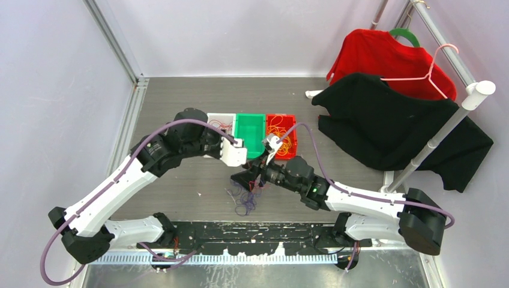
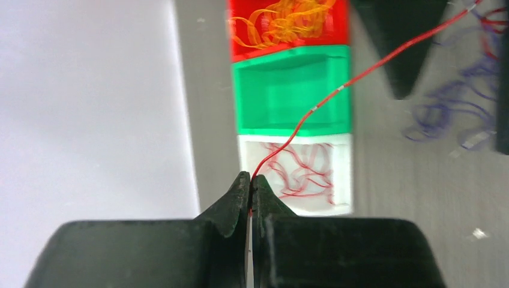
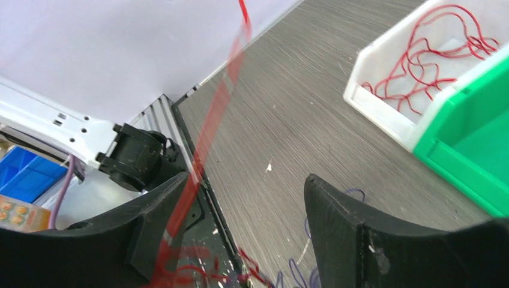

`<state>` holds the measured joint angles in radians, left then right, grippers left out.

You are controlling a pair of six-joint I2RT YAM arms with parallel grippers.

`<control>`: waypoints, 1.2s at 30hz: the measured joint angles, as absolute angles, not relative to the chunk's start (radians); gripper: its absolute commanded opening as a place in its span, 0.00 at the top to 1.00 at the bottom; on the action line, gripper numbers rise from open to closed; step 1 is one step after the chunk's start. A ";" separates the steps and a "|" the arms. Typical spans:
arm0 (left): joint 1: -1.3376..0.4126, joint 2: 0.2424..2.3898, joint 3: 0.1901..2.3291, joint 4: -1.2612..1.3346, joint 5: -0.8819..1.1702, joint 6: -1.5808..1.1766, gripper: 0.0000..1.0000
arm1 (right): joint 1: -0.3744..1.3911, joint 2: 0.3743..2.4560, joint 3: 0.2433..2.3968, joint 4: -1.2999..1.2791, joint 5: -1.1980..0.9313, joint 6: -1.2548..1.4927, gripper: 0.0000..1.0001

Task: Untangle the cables

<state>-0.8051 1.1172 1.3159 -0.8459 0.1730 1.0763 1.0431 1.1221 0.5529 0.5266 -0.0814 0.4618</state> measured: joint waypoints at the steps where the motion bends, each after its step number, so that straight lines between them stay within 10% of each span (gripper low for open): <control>1: -0.805 1.118 1.317 -0.797 0.138 1.057 1.00 | 1.043 1.107 0.529 0.538 -0.070 0.462 0.27; 36: -0.805 1.158 1.690 -0.205 -0.124 0.902 1.00 | 1.097 1.114 0.241 0.798 0.087 0.489 0.37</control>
<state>-0.8051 1.1584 1.6897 -0.2050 -0.1242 0.9024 1.0969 1.1141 0.2413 0.7982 0.0872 0.4889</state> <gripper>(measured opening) 0.008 0.658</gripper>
